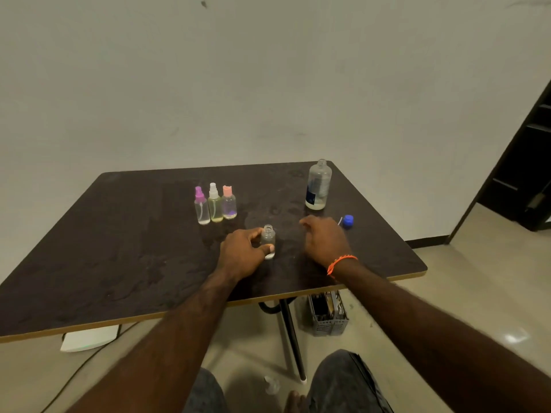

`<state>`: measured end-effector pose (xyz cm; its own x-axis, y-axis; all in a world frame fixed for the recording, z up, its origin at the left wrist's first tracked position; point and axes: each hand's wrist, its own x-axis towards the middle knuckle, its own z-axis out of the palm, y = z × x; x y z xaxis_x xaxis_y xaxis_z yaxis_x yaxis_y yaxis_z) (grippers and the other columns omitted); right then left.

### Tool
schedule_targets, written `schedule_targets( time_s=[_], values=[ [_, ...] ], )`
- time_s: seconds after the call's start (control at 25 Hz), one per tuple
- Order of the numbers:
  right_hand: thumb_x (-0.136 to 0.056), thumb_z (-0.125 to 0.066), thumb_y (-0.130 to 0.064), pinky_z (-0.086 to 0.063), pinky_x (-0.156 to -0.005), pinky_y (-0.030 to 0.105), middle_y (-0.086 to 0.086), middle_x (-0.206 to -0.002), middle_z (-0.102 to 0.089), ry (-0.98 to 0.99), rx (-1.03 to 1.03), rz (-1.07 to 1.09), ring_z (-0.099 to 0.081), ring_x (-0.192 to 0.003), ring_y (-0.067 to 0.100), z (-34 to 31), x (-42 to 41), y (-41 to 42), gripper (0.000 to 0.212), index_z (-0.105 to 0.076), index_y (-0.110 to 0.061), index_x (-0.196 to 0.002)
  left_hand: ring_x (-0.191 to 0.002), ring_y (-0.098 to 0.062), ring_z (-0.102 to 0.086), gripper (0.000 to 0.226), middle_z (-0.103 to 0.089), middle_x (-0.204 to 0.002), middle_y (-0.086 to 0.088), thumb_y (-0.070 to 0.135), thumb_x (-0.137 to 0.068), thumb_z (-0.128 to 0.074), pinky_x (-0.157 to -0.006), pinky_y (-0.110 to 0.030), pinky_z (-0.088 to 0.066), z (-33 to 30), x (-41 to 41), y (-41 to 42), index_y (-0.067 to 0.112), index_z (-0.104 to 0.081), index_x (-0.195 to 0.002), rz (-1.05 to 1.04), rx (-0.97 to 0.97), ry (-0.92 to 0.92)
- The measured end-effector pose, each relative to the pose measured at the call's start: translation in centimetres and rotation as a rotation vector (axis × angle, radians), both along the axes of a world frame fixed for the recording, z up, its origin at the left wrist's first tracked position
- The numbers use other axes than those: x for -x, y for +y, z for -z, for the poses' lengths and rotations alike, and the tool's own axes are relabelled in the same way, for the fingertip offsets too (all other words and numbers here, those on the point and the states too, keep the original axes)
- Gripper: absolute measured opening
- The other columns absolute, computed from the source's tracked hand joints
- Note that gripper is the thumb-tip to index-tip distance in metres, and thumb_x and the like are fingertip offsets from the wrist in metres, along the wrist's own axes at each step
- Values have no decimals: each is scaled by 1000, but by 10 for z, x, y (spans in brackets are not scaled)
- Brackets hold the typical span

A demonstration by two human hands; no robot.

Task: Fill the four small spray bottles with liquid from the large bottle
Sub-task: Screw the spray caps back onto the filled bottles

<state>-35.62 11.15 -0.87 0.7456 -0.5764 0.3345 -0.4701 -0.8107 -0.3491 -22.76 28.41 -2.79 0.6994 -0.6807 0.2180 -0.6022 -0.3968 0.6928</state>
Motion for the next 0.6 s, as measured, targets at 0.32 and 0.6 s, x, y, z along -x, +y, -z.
schedule_targets(
  time_s=[0.32, 0.6],
  values=[
    [-95, -56, -19, -52, -92, 44, 7, -113, -71, 420, 248, 65, -56, -112, 28, 11, 8, -47, 27, -67, -22, -119, -107, -15, -71, 43, -78, -115, 4, 36, -87, -80, -102, -40, -54, 3, 4, 1, 24, -74, -128, -3, -13, -43],
    [-93, -63, -14, -50, -99, 42, 3, -121, -70, 179, 155, -161, -60, -112, 24, -3, -4, -24, 29, -69, -20, -121, -100, -10, -72, 47, -79, -109, 9, 38, -86, -80, -100, -43, -55, 1, 8, 3, 28, -72, -131, -21, -15, -36]
  ],
)
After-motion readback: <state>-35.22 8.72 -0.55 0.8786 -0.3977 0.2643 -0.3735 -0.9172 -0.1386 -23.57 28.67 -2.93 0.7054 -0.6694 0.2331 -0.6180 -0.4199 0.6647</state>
